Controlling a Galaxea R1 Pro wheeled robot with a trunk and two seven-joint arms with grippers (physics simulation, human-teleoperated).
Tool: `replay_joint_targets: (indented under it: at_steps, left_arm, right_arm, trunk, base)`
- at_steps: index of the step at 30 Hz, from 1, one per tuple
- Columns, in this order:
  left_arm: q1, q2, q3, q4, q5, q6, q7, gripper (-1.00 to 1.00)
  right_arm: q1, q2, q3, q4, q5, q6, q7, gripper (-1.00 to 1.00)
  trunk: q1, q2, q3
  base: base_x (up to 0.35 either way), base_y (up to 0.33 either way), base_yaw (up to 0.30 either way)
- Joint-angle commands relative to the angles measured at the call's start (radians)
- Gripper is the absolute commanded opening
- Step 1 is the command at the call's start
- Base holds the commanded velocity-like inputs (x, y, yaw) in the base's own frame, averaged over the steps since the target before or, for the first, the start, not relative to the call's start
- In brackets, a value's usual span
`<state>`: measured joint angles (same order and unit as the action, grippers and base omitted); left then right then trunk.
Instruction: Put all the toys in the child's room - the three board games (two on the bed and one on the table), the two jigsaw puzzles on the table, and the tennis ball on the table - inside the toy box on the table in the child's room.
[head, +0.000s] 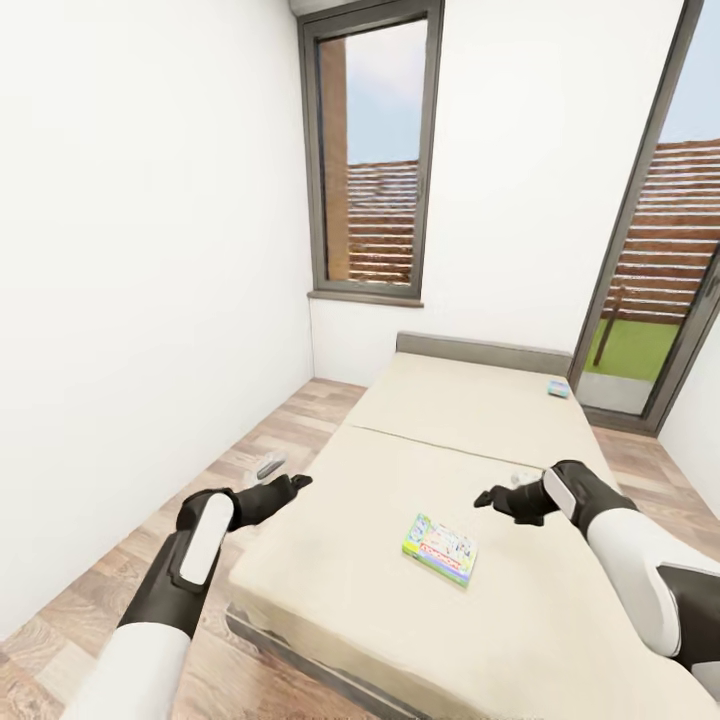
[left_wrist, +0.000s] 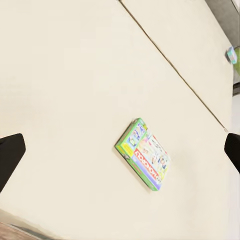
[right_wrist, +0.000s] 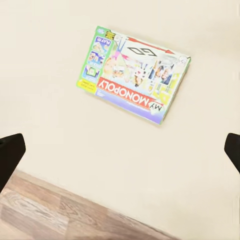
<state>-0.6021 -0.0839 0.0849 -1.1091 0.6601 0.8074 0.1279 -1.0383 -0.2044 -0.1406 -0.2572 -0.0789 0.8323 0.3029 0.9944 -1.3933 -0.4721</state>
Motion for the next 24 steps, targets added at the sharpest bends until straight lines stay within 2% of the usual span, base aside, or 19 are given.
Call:
replay_joint_targets:
  at_steps: [1,5,13,24]
  left_arm:
    - [-0.026,-0.001,0.003,0.022,0.011,0.007,0.01,1.0]
    - [-0.092,-0.003,0.003,0.099,0.012,0.01,0.02,1.0]
    - [-0.171,-0.008,0.004,0.208,0.017,0.012,0.042,1.0]
    - [-0.206,-0.005,0.004,0.262,0.023,0.01,0.044,1.0]
  right_arm:
    - [-0.001,-0.001,-0.008,0.0,-0.016,0.006,-0.003,1.0]
    - [-0.002,-0.004,-0.023,0.001,-0.034,0.008,-0.003,1.0]
    - [-0.001,-0.006,-0.062,0.002,-0.067,0.008,-0.006,1.0]
    - [0.003,-0.015,-0.089,0.002,-0.085,-0.004,-0.009,1.0]
  trunk:
    - [0.0,-0.001,-0.003]
    - [0.0,-0.001,-0.009]
    - [0.0,-0.001,-0.022]
    - [0.0,-0.001,-0.04]
  base:
    - [0.0,0.0,0.0]
    - [0.0,0.0,0.0]
    - [0.0,0.0,0.0]
    - [0.0,0.0,0.0]
